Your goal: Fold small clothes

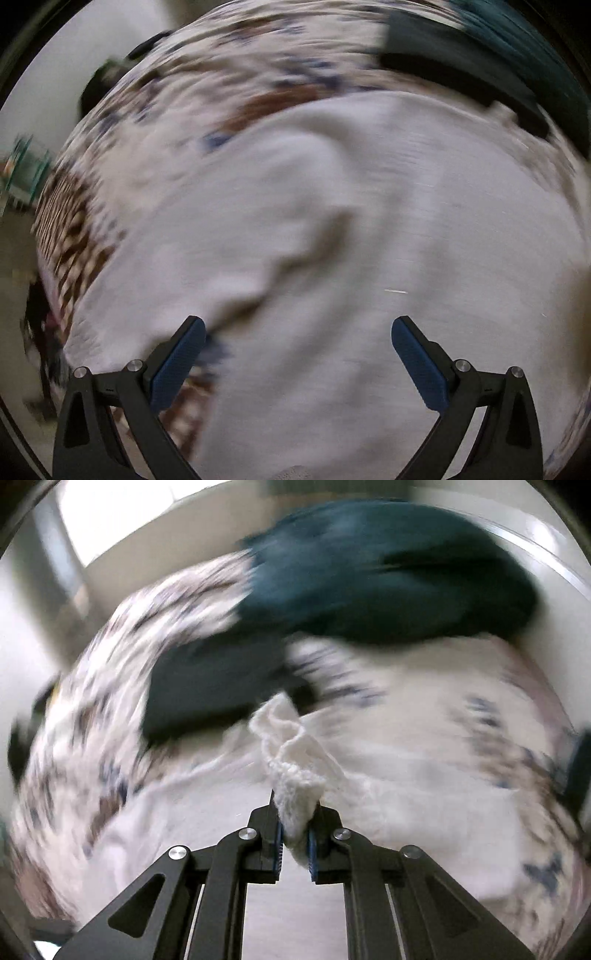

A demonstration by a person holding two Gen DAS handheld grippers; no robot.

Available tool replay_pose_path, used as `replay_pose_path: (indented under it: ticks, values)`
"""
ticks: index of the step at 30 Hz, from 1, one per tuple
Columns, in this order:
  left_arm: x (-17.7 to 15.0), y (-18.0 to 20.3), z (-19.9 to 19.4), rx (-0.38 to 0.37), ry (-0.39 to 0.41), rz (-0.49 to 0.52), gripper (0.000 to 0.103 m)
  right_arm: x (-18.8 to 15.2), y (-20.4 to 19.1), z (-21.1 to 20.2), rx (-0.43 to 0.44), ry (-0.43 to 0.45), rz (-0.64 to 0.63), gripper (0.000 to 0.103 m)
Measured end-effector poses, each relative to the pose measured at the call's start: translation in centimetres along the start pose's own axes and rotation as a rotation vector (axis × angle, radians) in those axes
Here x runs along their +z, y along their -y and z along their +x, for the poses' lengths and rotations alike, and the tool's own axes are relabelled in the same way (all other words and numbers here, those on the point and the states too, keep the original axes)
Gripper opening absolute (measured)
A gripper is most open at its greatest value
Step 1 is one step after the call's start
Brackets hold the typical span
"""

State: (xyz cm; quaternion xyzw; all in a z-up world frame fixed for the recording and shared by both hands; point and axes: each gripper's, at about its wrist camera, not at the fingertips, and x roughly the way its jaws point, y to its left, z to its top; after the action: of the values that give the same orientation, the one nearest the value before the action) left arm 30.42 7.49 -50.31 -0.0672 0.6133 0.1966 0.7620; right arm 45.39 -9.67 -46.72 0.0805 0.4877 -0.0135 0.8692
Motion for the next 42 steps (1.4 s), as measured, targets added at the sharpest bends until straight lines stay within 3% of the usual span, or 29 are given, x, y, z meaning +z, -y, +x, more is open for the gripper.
replay_pose_path:
  ticks: [2,6,12,14,15,18,19,23,27,31,32,35,36,37,39,42]
  values:
    - [-0.1,-2.1,0.8,0.022,-0.015,-0.045,0.103,-2.8,-6.7,4.2,-0.002,-0.053,-0.1,0.01]
    - [-0.3,-6.6,2.5,0.036,-0.04,-0.11,0.103,-7.0,-13.2,9.0,-0.024,-0.109,-0.204,0.01]
    - [-1.1,-9.4,3.6,0.034,-0.052,-0.144,0.103,-8.9,-17.2,10.5,-0.05,-0.12,-0.3,0.01]
    - [-1.3,-10.3,3.5,0.023,-0.058,-0.164,0.103,-8.7,-17.5,11.1,-0.007,-0.194,-0.301,0.016]
    - [-1.6,-10.4,3.1,0.019,-0.055,-0.175,0.103,-7.8,-16.5,10.7,0.042,-0.247,-0.271,0.023]
    - [-2.4,-12.7,1.9,0.005,-0.054,-0.232,0.103,-7.0,-13.0,9.3,0.192,-0.317,-0.126,0.071]
    - [-3.0,-14.0,1.7,-0.006,-0.071,-0.271,0.103,-6.9,-11.2,8.1,0.199,-0.311,-0.081,0.076]
    - [-6.3,-18.6,2.2,-0.076,-0.185,-0.47,0.103,-7.9,-4.7,4.3,0.118,-0.297,0.014,0.076]
    - [-10.9,-24.5,4.7,-0.192,-0.297,-0.821,0.103,-9.7,-0.3,2.3,0.017,-0.32,0.045,0.076]
    - [-14.0,-29.2,6.9,-0.285,-0.259,-1.154,0.101,-12.0,2.5,2.5,-0.044,-0.365,0.046,0.076]
    - [-14.3,-30.1,7.3,-0.292,-0.231,-1.204,0.098,-12.6,2.8,2.7,-0.05,-0.375,0.052,0.076]
    - [-14.0,-32.5,7.9,-0.233,-0.169,-1.282,0.059,-13.8,3.4,2.8,-0.08,-0.387,0.047,0.076]
    - [-13.8,-33.1,7.8,-0.219,-0.146,-1.293,0.03,-14.0,3.3,2.9,-0.097,-0.387,0.037,0.076]
    - [-13.3,-33.9,7.5,-0.184,-0.124,-1.282,0.014,-14.2,3.2,3.1,-0.152,-0.393,0.007,0.081]
    - [-12.2,-34.9,6.6,-0.133,-0.072,-1.249,0.01,-14.2,2.7,3.4,-0.229,-0.399,-0.034,0.096]
    - [-10.1,-35.4,4.2,-0.042,0.005,-1.136,0.009,-13.7,2.2,3.0,-0.286,-0.367,-0.089,0.1]
